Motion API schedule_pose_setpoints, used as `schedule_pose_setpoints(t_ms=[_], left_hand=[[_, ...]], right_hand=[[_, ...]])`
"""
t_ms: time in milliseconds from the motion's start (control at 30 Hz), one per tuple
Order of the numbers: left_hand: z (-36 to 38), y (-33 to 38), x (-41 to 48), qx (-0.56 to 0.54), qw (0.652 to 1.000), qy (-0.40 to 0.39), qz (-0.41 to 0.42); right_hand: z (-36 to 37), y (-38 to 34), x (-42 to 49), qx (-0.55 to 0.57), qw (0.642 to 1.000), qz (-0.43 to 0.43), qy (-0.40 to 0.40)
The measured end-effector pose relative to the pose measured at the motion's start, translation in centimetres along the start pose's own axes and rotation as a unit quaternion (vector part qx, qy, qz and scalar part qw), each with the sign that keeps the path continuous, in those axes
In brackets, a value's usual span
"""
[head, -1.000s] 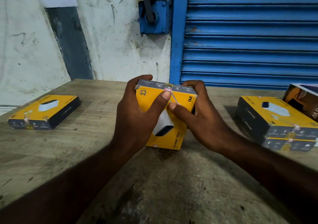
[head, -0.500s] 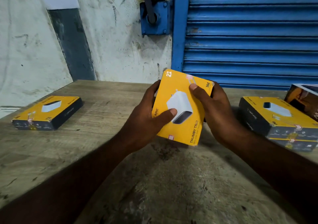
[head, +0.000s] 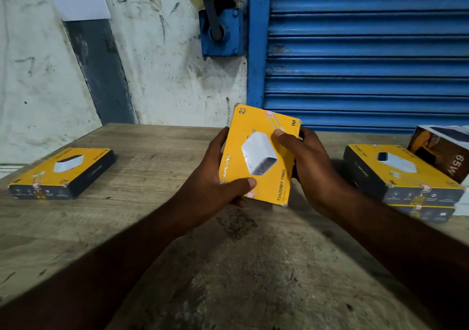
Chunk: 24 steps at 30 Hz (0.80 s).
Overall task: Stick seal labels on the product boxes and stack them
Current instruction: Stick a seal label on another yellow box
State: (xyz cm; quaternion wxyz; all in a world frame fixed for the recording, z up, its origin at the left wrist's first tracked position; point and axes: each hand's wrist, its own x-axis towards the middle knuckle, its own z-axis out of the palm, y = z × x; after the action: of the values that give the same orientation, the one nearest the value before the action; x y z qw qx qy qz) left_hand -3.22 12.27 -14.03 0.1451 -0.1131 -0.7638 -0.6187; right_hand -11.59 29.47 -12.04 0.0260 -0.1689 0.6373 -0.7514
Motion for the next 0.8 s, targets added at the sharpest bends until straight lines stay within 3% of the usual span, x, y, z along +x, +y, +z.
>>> schedule_pose_setpoints(t_ms=[200,433,667,800], left_hand=[[-0.2,0.3,0.6,-0.085,0.992,0.085,-0.039],[-0.5,0.3,0.9,-0.157,0.979,0.113,-0.069],[0.0,1.4,0.2,-0.014,0.995,0.087,-0.053],[1.1,2.3,-0.2,0.007,0.996,0.038,-0.077]], right_hand=[[0.5,0.9,-0.5,-0.074,0.996,-0.001,-0.053],[0.3,1.3,-0.7,-0.096,0.995,-0.026,-0.015],[-0.4,0.5,-0.7,-0.138,0.988,-0.052,0.038],[-1.8,-1.6,-0.9,-0.201,0.975,-0.063,0.071]])
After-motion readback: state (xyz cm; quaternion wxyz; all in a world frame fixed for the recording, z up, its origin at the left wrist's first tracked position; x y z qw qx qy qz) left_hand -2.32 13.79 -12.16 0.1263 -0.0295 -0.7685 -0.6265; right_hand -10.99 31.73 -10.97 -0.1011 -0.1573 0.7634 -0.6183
